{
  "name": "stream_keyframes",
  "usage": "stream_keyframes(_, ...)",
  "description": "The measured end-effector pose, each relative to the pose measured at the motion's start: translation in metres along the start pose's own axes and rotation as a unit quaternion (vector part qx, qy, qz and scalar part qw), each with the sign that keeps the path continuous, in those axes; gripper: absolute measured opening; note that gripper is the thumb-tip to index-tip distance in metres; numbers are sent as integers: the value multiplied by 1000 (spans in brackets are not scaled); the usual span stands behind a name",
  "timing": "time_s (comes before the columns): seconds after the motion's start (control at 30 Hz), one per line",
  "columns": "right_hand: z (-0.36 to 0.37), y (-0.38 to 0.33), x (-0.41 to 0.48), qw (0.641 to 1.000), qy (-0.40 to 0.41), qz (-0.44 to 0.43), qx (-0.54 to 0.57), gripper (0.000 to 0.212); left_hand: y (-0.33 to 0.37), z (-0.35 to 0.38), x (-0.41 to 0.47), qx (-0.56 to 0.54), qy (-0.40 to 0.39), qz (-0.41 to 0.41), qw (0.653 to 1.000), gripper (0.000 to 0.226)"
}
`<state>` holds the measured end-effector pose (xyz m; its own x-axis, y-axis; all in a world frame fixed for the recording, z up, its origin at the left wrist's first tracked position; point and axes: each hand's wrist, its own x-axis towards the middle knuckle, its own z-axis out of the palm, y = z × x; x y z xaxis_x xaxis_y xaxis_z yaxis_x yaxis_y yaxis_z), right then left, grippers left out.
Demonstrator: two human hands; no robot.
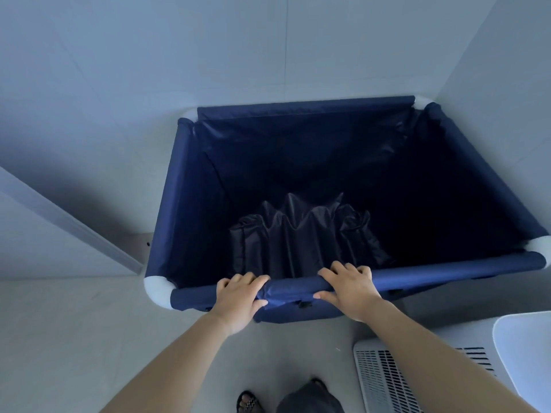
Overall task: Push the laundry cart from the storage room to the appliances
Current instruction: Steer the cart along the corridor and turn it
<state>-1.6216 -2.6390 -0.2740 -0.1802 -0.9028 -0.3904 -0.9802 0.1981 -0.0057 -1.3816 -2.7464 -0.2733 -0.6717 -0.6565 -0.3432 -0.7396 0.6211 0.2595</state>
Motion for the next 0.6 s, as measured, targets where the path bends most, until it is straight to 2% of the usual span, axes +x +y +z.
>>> stream_keyframes(0.33, -4, -10, -2, 992, 37, -17, 116, 59, -13, -10, -17, -24, 2, -4, 1000, 51)
stream_keyframes(0.5, -20, -54, 20, 987, 7, -63, 145, 58, -46, -18, -27, 2, -12, -38, 999, 49)
stream_keyframes(0.6, -22, -88, 28, 987, -7, -78, 140, 60, -69, -23, -34, 3, -20, -26, 999, 47)
